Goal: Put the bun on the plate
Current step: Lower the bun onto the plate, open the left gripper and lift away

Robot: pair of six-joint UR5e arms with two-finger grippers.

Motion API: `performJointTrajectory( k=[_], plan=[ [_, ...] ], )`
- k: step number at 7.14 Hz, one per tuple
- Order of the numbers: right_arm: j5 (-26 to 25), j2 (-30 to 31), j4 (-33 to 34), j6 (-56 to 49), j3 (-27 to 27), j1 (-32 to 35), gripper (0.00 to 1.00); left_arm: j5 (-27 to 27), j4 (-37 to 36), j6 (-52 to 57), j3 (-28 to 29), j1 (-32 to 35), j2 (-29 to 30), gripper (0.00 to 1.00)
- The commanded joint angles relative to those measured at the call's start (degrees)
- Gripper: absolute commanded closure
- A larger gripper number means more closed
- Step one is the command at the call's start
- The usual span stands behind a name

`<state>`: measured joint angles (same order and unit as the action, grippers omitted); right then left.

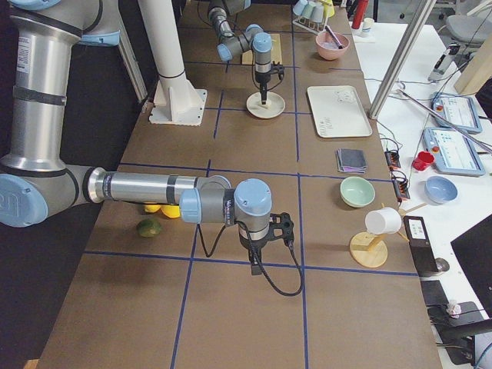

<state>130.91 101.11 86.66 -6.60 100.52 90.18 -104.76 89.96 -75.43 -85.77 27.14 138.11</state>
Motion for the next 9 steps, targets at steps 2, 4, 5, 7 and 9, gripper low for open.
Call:
performJointTrajectory(
  k=[2, 4, 5, 7, 9],
  plan=[
    [-0.04, -0.03, 0.00, 0.09, -0.06, 0.00, 0.00, -6.38, -1.36, 6.15, -2.81, 3.95, -1.60, 0.00],
    [-0.04, -0.03, 0.00, 0.09, -0.06, 0.00, 0.00, -11.76, -5.89, 17.45, -12.70, 9.04, -9.93, 0.00],
    [-0.04, -0.03, 0.00, 0.09, -0.23, 0.00, 0.00, -12.13, -12.20, 25.69, -18.49, 12.73, -13.18, 0.00],
    [0.05, -0.12, 0.09, 0.36, -0.58, 0.00, 0.00, -15.36, -19.70, 47.03, -24.60, 24.04, -20.83, 0.00],
    [0.49, -0.82, 1.05, 0.45, -0.50, -0.09, 0.00, -27.37, -20.26, 65.06, -23.57, 41.06, -29.17, 0.00]
  ],
)
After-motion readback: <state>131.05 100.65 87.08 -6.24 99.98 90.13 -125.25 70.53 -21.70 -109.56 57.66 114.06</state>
